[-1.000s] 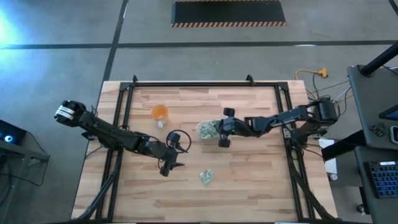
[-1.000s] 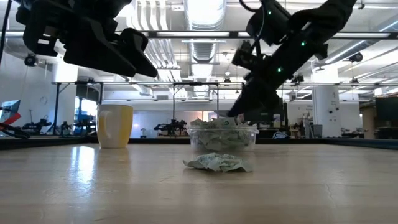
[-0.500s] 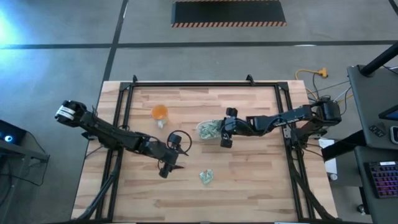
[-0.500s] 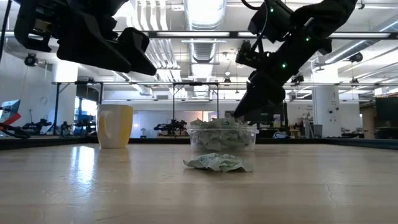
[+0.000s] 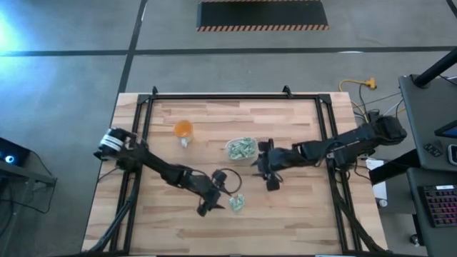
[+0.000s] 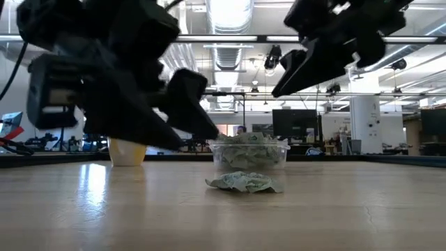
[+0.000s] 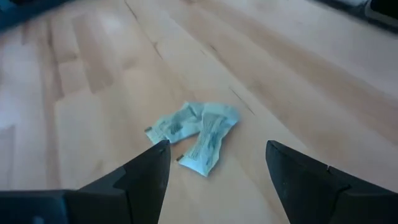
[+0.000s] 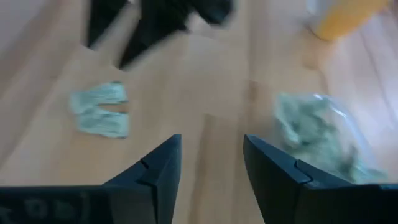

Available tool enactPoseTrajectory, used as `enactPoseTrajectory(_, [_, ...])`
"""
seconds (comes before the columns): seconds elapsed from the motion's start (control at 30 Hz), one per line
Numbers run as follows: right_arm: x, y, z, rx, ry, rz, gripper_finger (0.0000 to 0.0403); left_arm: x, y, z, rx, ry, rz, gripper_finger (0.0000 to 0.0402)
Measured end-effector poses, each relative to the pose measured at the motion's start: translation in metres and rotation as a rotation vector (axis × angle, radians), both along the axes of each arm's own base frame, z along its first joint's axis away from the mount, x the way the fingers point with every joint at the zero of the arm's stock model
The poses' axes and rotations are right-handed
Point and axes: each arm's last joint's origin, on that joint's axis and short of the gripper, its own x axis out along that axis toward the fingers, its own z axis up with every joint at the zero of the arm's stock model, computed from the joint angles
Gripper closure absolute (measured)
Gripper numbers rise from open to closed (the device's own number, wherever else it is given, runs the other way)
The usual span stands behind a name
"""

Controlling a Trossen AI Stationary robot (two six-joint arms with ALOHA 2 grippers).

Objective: Pick and place Stevia / Truvia into bins
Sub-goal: Put the stevia packet into the transparent bin

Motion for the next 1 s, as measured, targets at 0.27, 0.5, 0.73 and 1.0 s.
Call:
enactPoseTrajectory(0.27, [-0.004,0.028,0.001,-0.004,-0.022,0.108,0.0261,0.023,-0.003,-0.019,0.001,0.046,0.001,0.0155])
enactPoseTrajectory(0.5, [-0.004,0.029,0.002,-0.001,-0.027,0.109,0.0276,0.028,0.002,-0.026,-0.017,0.071,0.018,0.0176])
enactPoseTrajectory(0.73, [-0.004,0.029,0.002,0.007,-0.026,0.102,0.0280,0.028,0.007,-0.028,-0.029,0.094,0.026,0.0236])
enactPoseTrajectory(1.0, [-0.004,0.029,0.001,0.016,-0.021,0.095,0.0285,0.027,0.011,-0.029,-0.021,0.118,0.021,0.0364])
